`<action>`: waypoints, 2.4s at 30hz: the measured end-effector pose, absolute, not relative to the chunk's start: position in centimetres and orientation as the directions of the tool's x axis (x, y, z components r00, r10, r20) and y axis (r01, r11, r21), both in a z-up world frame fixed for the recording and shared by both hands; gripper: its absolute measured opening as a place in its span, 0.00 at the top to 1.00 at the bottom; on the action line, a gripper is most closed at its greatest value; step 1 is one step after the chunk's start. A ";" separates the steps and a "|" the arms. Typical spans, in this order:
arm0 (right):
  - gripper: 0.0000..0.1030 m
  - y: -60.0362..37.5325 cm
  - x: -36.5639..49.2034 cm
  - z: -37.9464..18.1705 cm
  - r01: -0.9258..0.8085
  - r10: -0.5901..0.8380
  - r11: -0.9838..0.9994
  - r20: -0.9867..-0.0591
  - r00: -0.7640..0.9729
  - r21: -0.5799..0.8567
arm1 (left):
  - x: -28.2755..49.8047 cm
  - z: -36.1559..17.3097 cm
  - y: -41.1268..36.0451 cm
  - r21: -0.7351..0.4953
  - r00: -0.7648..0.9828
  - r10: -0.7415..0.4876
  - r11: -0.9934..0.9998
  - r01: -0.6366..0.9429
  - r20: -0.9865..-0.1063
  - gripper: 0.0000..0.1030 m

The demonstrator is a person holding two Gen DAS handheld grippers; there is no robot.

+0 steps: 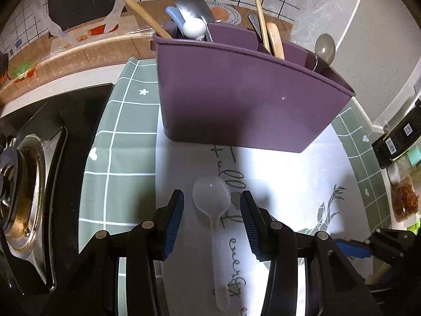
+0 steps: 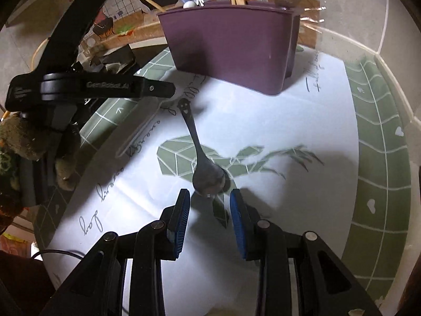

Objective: Organize utensils
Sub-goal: 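Grasp the small metal spoon with the right tool while the left tool grasps the white plastic spoon, then lower both spoons into the purple holder and open both tools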

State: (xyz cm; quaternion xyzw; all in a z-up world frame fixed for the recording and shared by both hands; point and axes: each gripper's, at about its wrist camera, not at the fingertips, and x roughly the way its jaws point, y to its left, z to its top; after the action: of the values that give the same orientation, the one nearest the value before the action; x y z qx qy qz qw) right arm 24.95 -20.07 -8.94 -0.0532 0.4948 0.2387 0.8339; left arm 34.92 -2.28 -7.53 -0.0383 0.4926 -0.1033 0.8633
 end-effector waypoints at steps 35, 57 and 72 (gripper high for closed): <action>0.75 -22.1 26.7 1.6 -0.287 0.273 0.954 -0.655 0.705 0.090 | 36.5 -9.0 -4.1 -0.076 0.449 -0.126 0.989 0.130 -0.884 0.66; 0.75 -20.6 20.4 4.2 -0.372 0.331 0.925 -0.643 0.691 0.077 | 22.3 2.0 -0.3 -0.289 0.676 -0.344 0.937 0.199 -0.652 0.67; 0.75 -21.6 23.3 20.0 -0.327 0.307 0.945 -0.407 0.860 0.022 | 26.9 19.8 -1.2 -0.273 0.958 -0.284 0.926 0.260 -0.051 0.66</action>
State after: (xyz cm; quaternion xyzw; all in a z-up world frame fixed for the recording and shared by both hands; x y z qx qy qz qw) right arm 23.28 -21.63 19.96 -0.0237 0.2068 0.1645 0.9642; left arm 26.87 -1.20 19.78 -0.1327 0.0446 -0.1387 0.9804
